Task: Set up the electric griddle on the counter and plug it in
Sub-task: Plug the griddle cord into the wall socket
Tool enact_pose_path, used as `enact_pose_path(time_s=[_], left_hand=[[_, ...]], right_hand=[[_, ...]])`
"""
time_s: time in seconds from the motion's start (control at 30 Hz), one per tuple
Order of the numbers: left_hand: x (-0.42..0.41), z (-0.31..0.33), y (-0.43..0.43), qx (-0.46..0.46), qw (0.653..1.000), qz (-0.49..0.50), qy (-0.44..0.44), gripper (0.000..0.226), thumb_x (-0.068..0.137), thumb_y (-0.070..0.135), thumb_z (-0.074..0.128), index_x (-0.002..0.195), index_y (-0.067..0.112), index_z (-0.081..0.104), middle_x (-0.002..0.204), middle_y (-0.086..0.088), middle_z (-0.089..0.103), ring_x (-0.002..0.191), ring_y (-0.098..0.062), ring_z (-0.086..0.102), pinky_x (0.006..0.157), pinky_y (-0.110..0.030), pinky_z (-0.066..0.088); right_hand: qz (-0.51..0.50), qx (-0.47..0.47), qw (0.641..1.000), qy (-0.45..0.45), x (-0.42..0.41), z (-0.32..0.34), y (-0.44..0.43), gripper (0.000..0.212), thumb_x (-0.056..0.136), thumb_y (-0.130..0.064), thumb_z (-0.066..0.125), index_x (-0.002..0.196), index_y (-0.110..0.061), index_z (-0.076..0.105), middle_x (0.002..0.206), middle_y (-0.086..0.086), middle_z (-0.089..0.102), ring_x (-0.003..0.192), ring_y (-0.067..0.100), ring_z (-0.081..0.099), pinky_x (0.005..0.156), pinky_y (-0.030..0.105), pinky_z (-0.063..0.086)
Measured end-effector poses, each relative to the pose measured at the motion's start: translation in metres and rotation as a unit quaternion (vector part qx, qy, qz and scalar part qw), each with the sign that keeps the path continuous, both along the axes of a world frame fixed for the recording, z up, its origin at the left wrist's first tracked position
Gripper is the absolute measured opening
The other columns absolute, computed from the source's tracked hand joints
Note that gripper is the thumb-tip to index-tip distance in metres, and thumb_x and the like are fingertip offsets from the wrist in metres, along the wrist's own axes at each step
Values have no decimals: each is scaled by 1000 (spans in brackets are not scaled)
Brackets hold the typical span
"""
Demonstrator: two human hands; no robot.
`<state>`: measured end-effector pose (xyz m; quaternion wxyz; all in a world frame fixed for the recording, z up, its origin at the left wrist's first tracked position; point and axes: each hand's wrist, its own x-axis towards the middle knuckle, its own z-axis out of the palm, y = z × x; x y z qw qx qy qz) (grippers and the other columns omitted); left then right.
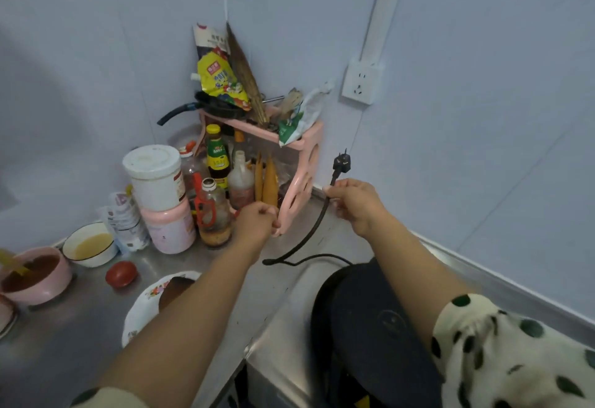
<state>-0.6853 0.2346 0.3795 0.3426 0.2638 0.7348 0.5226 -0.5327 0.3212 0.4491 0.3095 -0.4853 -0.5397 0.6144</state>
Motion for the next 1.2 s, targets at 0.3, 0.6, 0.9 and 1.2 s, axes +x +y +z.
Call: enact_pose_path(time_s=[0.3,0.6,0.9,1.2], left_hand=[[39,68,25,92,988,-104,71,20,89,0,53,101,6,68,89,-4,67,83,-15,62,72,-21,53],[64,112,55,137,976,-120,118,39,79,-16,47,95,14,66,92,0,69,96,-20,65,92,-34,53],[92,120,104,154,979,-30,132,30,79,18,75,107,9,70,101,-5,71,97,-21,65,94,-36,52],[91,120,139,142,975,-15,168,12,82,24,70,92,19,65,82,5,68,81,-11,64,67,-21,49]], right_hand=[[-39,106,986,126,54,112,6,28,86,1,61,74,-14,41,77,16,67,50,16,52,45,22,42],[-49,206,957,200,74,174,23,21,96,-20,52,107,-3,56,82,21,68,61,26,62,59,25,58],[-1,281,939,199,73,201,49,10,92,-16,57,92,-5,59,80,18,70,52,21,64,55,25,56],[29,302,930,206,64,207,79,11,90,-20,61,88,-9,60,78,16,71,54,20,66,58,27,58]])
